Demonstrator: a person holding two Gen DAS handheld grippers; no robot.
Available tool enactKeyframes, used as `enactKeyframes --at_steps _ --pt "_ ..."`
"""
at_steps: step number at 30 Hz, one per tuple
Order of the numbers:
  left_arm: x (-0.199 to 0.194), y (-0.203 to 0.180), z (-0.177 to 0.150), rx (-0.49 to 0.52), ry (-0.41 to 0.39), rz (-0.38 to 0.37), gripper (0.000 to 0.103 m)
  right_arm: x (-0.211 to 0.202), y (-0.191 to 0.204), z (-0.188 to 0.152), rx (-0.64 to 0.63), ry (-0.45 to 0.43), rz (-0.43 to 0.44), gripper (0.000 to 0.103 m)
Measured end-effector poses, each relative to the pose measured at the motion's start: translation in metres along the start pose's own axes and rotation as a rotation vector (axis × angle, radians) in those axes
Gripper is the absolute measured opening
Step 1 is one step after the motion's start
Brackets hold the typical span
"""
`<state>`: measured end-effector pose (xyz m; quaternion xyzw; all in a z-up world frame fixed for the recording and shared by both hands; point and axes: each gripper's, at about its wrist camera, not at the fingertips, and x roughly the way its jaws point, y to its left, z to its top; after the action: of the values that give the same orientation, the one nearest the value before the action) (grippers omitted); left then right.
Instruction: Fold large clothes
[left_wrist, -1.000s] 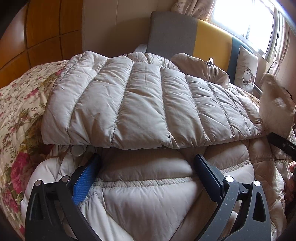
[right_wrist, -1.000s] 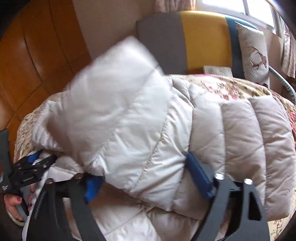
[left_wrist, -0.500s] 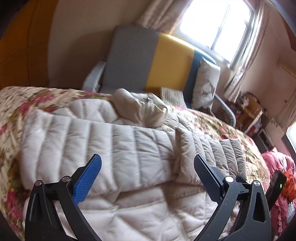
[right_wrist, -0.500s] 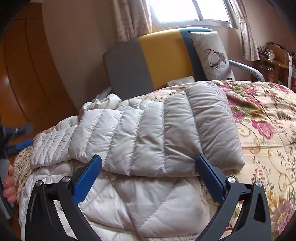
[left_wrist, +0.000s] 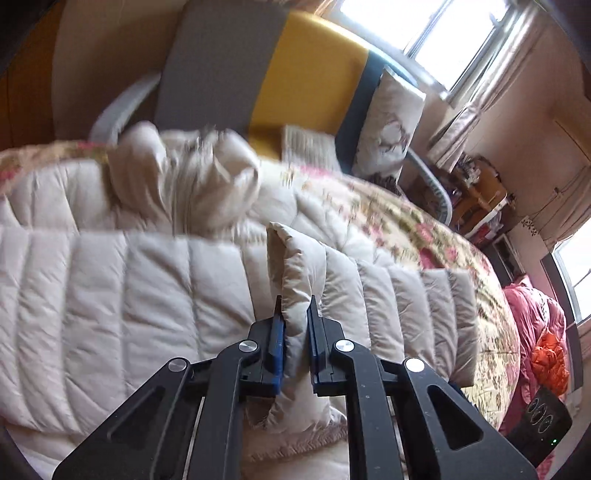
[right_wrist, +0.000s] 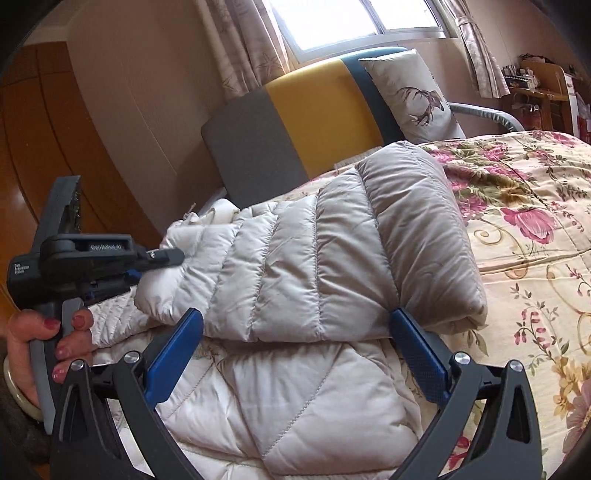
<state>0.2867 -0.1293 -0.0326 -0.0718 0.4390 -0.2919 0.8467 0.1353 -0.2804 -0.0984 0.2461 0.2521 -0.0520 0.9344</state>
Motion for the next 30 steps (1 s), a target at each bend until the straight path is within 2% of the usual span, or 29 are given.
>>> enactKeyframes --at_steps 2,5,10,13,15,18,20,25,28,30 --pt "-0.019 0.007 0.010 -0.007 -0.071 0.028 0.008 -0.002 0.001 0.000 -0.007 -0.012 0.000 0.101" --pt "-0.037 0.031 0.016 -0.054 -0.133 0.088 0.008 -0.002 0.000 0.000 -0.001 -0.012 -0.003 0.101" --pt "-0.044 0.083 0.000 -0.118 -0.140 0.197 0.008 -0.003 -0.006 0.002 0.036 -0.009 -0.005 0.101" --pt "-0.044 0.108 -0.018 -0.173 -0.133 0.213 0.008 -0.006 -0.011 0.002 0.073 -0.017 -0.024 0.101" --pt "-0.042 0.115 -0.029 -0.196 -0.128 0.193 0.008 -0.007 -0.015 0.005 0.106 -0.002 -0.060 0.101" --pt "-0.042 0.119 -0.046 -0.196 -0.156 0.177 0.008 -0.005 -0.016 0.016 0.125 0.055 -0.182 0.101" --pt "-0.041 0.119 -0.052 -0.188 -0.169 0.178 0.008 0.000 -0.017 0.031 0.114 0.066 -0.200 0.101" --pt "-0.035 0.113 -0.054 -0.149 -0.178 0.204 0.008 0.045 -0.009 0.066 -0.016 0.129 -0.295 0.101" --pt "-0.033 0.116 -0.054 -0.154 -0.175 0.207 0.010 0.088 -0.016 0.076 -0.034 0.250 -0.330 0.101" --pt "-0.029 0.117 -0.053 -0.156 -0.168 0.209 0.010 0.109 -0.022 0.079 -0.035 0.284 -0.334 0.101"
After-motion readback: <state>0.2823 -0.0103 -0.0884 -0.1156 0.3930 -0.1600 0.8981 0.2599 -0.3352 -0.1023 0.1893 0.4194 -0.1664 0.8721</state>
